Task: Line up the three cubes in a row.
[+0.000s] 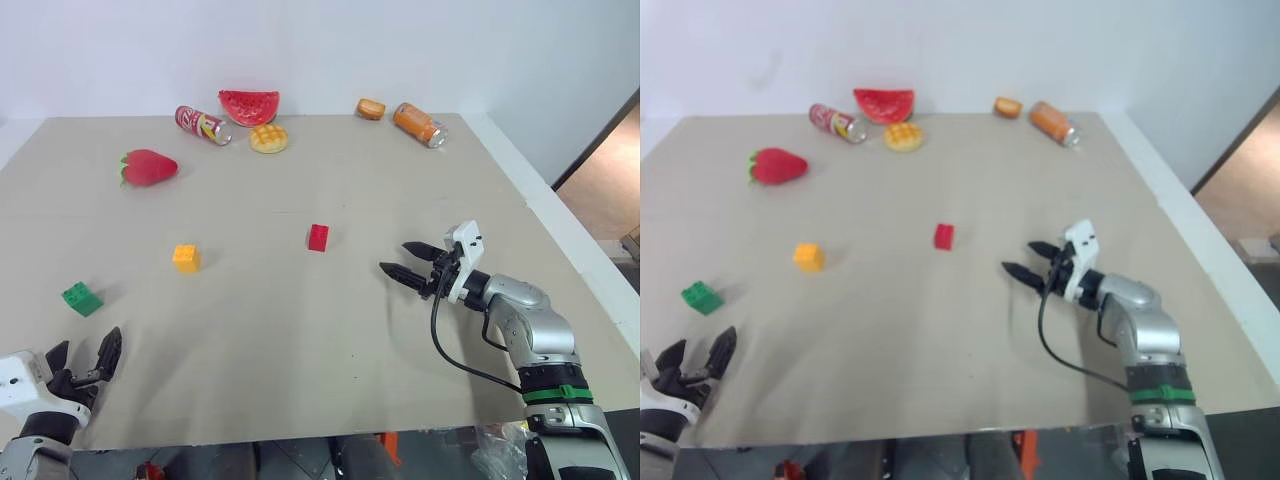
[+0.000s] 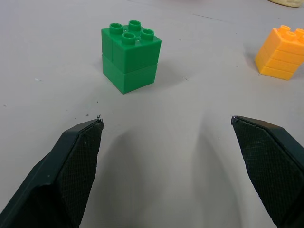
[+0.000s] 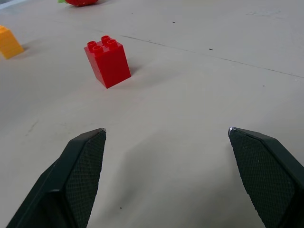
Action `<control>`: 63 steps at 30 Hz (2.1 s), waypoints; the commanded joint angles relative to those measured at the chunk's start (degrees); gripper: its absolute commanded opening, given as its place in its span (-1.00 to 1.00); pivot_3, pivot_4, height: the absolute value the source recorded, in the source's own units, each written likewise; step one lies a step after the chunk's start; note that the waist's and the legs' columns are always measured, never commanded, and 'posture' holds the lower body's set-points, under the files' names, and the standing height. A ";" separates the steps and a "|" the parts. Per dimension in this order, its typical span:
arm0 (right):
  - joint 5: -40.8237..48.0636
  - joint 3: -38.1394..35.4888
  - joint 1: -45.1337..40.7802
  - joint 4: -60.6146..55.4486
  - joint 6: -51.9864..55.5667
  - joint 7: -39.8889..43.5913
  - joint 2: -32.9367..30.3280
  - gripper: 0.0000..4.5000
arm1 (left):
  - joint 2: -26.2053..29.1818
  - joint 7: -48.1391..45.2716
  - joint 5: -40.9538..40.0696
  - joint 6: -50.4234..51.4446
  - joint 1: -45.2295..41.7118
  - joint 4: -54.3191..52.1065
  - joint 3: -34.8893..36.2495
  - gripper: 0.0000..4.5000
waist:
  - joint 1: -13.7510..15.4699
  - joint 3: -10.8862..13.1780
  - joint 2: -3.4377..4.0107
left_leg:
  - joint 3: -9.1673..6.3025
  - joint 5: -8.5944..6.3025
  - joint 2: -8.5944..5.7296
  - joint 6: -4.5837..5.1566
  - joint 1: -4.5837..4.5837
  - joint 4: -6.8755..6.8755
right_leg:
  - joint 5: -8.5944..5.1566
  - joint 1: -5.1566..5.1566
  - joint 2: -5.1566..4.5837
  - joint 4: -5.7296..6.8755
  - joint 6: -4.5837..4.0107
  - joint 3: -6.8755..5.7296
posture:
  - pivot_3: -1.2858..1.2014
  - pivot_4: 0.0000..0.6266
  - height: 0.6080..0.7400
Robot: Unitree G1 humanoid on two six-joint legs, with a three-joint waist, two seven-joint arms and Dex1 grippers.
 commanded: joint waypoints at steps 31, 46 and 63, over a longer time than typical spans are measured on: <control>-17.29 12.99 -28.41 41.26 -28.97 7.35 12.99 0.90 | 16.32 -25.58 6.78 -9.20 -9.30 -5.07 -16.87 0.98 | -0.39 0.01 0.03 | 0.08 0.06 0.38 0.09 0.18 -0.02 | 0.24 -0.10 0.63 0.31 -0.03 0.42 | 0.03 -0.52 1.00; -19.00 10.21 -37.05 53.45 -33.01 5.00 17.55 0.90 | 14.82 -24.41 5.23 -9.49 -8.12 -6.49 -15.56 0.98 | -0.52 0.02 0.04 | 0.12 0.14 0.42 0.17 0.24 -0.01 | 0.33 -0.09 0.65 0.36 -0.10 0.44 | 0.03 -0.52 1.00; -19.33 8.39 -36.70 53.42 -33.28 6.88 18.51 -0.46 | 14.13 -23.00 5.41 -10.70 -8.34 -3.90 -13.61 1.00 | -0.53 0.01 0.05 | 0.11 0.14 0.44 0.18 0.26 0.01 | 0.34 -0.08 0.70 0.41 -0.11 0.45 | 0.03 -0.52 1.00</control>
